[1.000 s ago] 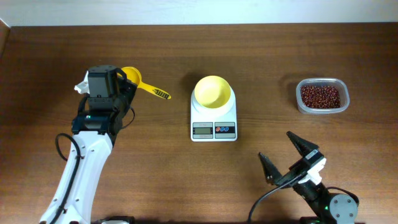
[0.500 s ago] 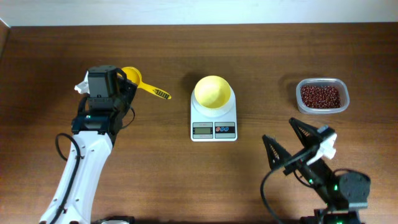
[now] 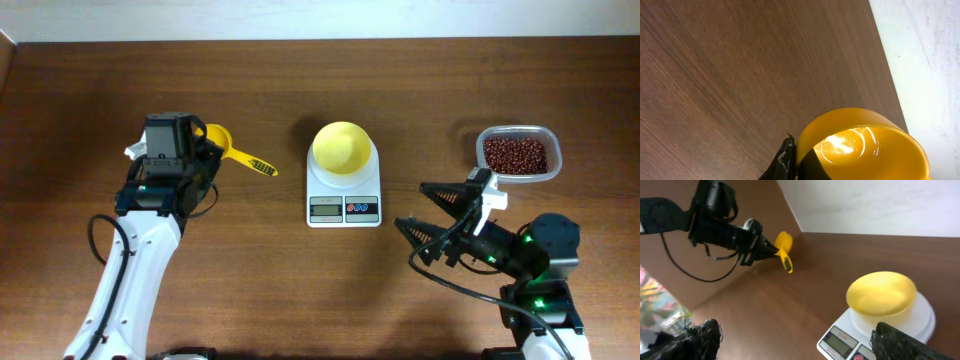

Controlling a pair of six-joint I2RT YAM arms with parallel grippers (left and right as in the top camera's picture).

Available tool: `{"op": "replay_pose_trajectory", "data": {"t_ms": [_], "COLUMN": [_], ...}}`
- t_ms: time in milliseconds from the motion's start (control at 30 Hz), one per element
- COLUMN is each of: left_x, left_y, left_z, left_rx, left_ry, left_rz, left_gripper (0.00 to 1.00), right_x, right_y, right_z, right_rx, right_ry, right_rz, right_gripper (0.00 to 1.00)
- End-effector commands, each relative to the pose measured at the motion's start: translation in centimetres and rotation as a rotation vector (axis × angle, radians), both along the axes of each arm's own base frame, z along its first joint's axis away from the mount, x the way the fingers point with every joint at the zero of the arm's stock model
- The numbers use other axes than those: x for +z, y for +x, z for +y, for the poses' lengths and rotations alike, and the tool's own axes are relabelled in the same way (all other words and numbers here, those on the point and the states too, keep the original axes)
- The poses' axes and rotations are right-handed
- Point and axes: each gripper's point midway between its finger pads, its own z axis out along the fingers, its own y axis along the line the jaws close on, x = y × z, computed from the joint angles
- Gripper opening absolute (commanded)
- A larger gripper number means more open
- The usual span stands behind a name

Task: Scoop item into bowl and weigh 50g on scale
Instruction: 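Move the right gripper left toward the scoop handle held by the left gripper, then close the right gripper on the scoop handle and release the left gripper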

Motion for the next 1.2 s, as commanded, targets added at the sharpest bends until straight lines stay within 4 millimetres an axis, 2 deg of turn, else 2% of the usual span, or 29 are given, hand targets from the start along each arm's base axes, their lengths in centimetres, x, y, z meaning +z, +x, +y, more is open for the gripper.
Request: {"op": "replay_pose_trajectory", "data": {"t_ms": [0, 133, 300, 500, 633, 800, 900, 1067, 1167], "left_x": [0.3, 0.2, 0.2, 0.3, 0.5, 0.6, 1.4, 2.0, 2.0], "left_y": [-0.6, -0.7, -0.7, -0.8, -0.9, -1.3, -1.1, -1.2, -1.4], "left_z": [-0.3, -0.4, -1.9, -4.2, -6.6, -9.4, -11.6, -14.0, -14.5], "left_rx": [0.086, 0.097, 0.044, -0.024, -0.088, -0.165, -0.224, -0.24, -0.255], "left_ry": [-0.093, -0.107, -0.168, -0.186, -0.186, -0.186, -0.192, -0.242, -0.243], "left_rz": [0.011, 0.017, 0.023, 0.025, 0.02, 0.019, -0.02, -0.042, -0.041], "left_gripper": [0.0, 0.0, 0.0, 0.0, 0.0, 0.0, 0.0, 0.0, 0.0], "right_x": [1.2, 1.5, 0.7, -1.5, -1.9, -1.9, -1.9, -1.9, -1.9], "right_y": [-0.2, 0.8, 2.9, 4.5, 4.5, 4.2, 4.3, 4.4, 4.7], "right_z": [0.6, 0.6, 0.8, 3.9, 6.5, 8.4, 9.2, 10.1, 10.0], "right_rx": [0.054, 0.051, 0.046, 0.051, 0.049, 0.016, -0.028, -0.091, -0.122], "right_ry": [0.01, 0.037, 0.164, 0.256, 0.264, 0.271, 0.278, 0.289, 0.293], "right_rz": [-0.054, -0.055, 0.121, 0.288, 0.292, 0.288, 0.282, 0.274, 0.27], "right_gripper": [0.99, 0.98, 0.96, 0.82, 0.77, 0.68, 0.63, 0.53, 0.49]}}
